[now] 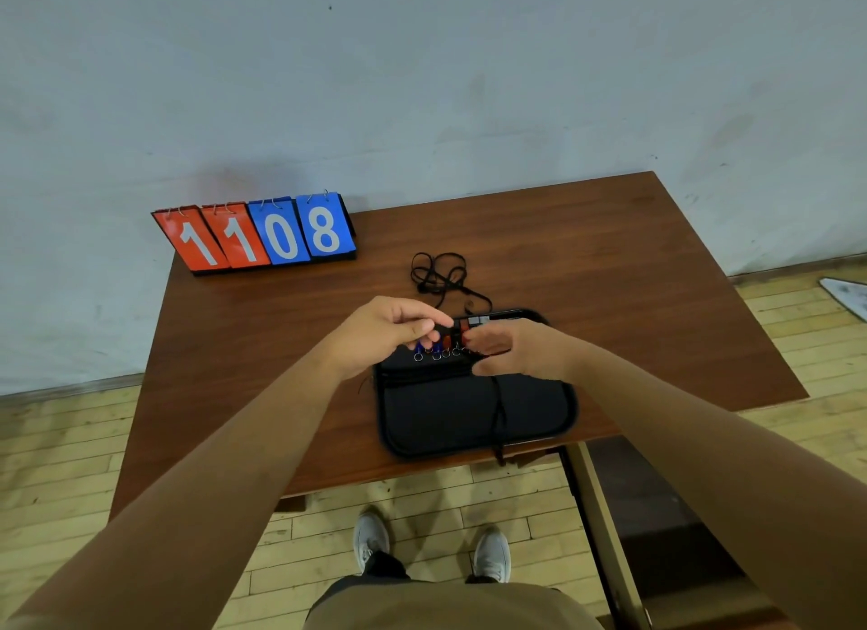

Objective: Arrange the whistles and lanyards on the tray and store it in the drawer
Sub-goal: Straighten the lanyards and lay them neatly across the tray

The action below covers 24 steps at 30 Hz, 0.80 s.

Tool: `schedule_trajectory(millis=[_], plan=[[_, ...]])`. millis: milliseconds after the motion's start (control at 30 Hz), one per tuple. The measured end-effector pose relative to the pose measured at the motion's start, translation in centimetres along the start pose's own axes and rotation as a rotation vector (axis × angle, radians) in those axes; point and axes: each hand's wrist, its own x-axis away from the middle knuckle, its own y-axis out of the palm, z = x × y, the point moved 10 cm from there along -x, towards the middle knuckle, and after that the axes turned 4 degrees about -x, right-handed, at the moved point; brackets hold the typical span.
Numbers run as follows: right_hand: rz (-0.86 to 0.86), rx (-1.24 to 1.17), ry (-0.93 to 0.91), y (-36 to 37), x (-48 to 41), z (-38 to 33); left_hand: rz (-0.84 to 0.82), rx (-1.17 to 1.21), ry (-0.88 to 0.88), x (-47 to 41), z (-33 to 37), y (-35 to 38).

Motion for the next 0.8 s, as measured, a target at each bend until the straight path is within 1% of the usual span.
schedule_trajectory(millis=[67, 133, 200, 267, 300, 367, 433, 500, 600, 700, 800], plan=[[0.003, -0.212, -0.046, 1.1, -0.2, -1.6, -0.041, 0.079, 0.035, -0.2, 0.8, 0.8], [-0.023, -0.361, -0.117, 2.2, -0.5, -3.0, -0.02, 0.154, 0.051, -0.4, 1.3, 0.6], [-0.03, -0.469, -0.176, 2.5, -0.6, -4.0, 0.051, 0.159, 0.038, -0.6, 1.2, -0.5], [-0.012, -0.584, -0.17, 2.1, -0.7, -4.0, 0.134, 0.131, 0.011, -0.7, 0.5, -2.0], [0.005, -0.603, -0.16, 1.7, -0.7, -3.8, 0.173, 0.116, -0.007, -0.7, 0.0, -2.7], [0.06, -0.514, -0.134, 0.7, -0.6, -3.3, 0.232, 0.068, -0.05, -0.5, -1.4, -3.8], [0.116, -0.318, -0.103, -0.3, -0.6, -2.7, 0.238, -0.003, -0.1, -0.2, -3.0, -4.0], [0.138, -0.128, -0.093, -0.9, -0.6, -2.4, 0.238, -0.054, -0.153, 0.0, -4.7, -3.6], [0.152, 0.092, -0.094, -1.4, -1.2, -1.3, 0.31, -0.061, -0.244, 0.3, -7.6, -3.5], [0.155, 0.197, -0.044, -2.2, -1.7, 1.4, 0.35, -0.056, -0.296, 0.6, -9.8, -3.4], [0.135, 0.278, 0.057, -2.8, -1.6, 5.2, 0.376, -0.084, -0.355, 1.1, -12.1, -3.2]])
